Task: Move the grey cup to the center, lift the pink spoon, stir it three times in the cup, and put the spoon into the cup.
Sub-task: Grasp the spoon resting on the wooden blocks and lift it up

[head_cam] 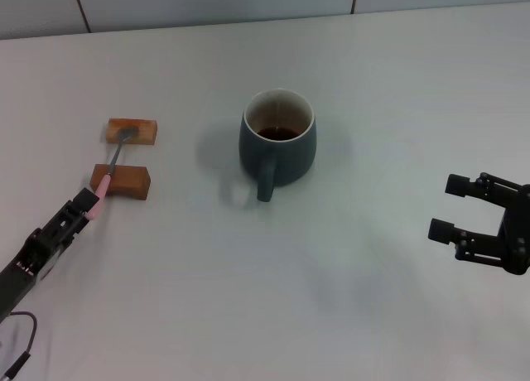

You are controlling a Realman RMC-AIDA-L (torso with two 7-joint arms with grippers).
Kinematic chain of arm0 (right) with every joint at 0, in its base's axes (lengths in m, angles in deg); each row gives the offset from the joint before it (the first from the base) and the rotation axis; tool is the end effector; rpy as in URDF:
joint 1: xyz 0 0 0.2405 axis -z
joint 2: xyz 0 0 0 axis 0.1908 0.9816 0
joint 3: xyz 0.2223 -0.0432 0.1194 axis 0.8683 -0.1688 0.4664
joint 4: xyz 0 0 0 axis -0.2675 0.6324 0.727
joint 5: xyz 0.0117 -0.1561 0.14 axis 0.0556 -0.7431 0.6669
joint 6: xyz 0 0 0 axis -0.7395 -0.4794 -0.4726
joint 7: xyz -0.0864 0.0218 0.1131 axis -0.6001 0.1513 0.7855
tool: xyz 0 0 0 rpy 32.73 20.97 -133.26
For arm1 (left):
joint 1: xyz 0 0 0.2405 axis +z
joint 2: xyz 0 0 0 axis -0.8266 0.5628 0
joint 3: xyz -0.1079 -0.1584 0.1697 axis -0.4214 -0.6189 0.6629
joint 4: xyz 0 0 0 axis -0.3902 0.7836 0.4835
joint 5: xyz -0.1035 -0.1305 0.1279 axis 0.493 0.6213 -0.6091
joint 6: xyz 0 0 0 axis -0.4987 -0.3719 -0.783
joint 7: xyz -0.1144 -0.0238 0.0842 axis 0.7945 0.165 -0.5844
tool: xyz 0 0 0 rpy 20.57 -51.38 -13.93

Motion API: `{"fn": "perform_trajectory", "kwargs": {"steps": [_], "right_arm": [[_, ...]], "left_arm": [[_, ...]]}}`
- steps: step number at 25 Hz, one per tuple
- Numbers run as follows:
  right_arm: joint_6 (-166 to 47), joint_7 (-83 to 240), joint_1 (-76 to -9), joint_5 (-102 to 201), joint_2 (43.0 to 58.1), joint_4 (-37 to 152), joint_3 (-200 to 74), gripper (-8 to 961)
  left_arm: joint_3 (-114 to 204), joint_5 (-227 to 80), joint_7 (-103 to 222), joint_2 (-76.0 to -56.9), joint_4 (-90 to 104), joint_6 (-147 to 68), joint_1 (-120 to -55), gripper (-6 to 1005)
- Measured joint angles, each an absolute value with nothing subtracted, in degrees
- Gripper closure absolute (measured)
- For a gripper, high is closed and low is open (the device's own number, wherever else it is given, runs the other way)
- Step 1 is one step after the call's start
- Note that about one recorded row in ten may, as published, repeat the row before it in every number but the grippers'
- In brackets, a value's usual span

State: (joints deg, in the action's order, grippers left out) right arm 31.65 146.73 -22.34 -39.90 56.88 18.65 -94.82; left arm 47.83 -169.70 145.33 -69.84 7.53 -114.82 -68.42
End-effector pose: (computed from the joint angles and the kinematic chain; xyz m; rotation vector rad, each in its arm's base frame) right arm 0.3179 0.2384 0.0300 -2.5433 0.6461 0.8780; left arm -0.3637 0.2151 -0.0358 -1.5989 -1.7068 -1.3245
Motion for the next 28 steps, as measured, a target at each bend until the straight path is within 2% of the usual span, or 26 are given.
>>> {"fn": "perform_trajectory", "kwargs": {"steps": [28], "right_arm": [[31.45, 146.74, -22.51, -41.39, 56.89, 18.46, -94.82, 127]], "left_arm": [[45.89, -169.72, 146.88, -70.00, 4.43, -110.30, -70.35, 290]]}}
